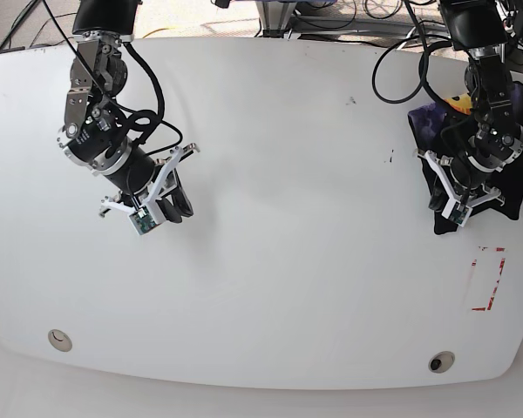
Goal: Layout the t-shirt on the table in an organized manner, then fold the t-shirt properly
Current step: 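Slide the folded shirt with the left gripper to the table edge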
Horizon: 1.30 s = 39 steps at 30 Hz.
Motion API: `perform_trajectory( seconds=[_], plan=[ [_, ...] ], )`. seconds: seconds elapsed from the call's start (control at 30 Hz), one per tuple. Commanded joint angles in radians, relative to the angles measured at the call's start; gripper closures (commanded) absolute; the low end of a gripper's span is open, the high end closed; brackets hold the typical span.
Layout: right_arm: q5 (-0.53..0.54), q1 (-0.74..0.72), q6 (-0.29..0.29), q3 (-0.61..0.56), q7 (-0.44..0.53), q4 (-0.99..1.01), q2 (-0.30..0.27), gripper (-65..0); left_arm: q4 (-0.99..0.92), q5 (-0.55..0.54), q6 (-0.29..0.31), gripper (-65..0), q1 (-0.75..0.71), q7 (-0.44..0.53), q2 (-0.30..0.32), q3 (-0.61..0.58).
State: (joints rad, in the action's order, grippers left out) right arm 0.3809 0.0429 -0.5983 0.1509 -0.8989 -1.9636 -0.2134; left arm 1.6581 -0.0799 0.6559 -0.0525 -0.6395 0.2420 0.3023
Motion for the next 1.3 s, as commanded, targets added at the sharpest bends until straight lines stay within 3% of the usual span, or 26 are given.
perform_trajectory(
  seconds=[0.0,0.23,0.5,0.97,1.1,1.27],
  plan=[
    [0.016,-0.015,0.001,0.003,0.024,-0.029,-0.008,-10.3,0.070,-0.007,0.003,-1.7,-0.011,-0.047,-0.025,0.004],
    [0.016,-0.015,0.001,0.003,0.024,-0.032,-0.008,-10.3,0.116,-0.007,0.003,-1.7,-0.105,-0.089,-0.071,0.004],
    [0.016,-0.015,0.001,0.005,0.024,-0.032,-0.008,-10.3,0.089,-0.004,0.003,-1.7,-0.178,-0.085,-0.071,0.005],
    [0.016,-0.015,-0.001,0.006,0.024,-0.032,-0.008,-10.3,-0.060,-0.005,0.008,-1.7,-0.183,-0.084,0.043,0.199],
    [0.016,-0.016,-0.001,0.006,0.024,-0.032,-0.008,-10.3,-0.092,-0.005,0.042,-1.7,-0.183,-0.084,0.081,0.246],
    [0.016,-0.016,-0.001,0.006,0.024,-0.032,-0.008,-10.3,-0.078,-0.005,0.042,-1.7,-0.183,-0.089,0.082,0.289]
  ],
)
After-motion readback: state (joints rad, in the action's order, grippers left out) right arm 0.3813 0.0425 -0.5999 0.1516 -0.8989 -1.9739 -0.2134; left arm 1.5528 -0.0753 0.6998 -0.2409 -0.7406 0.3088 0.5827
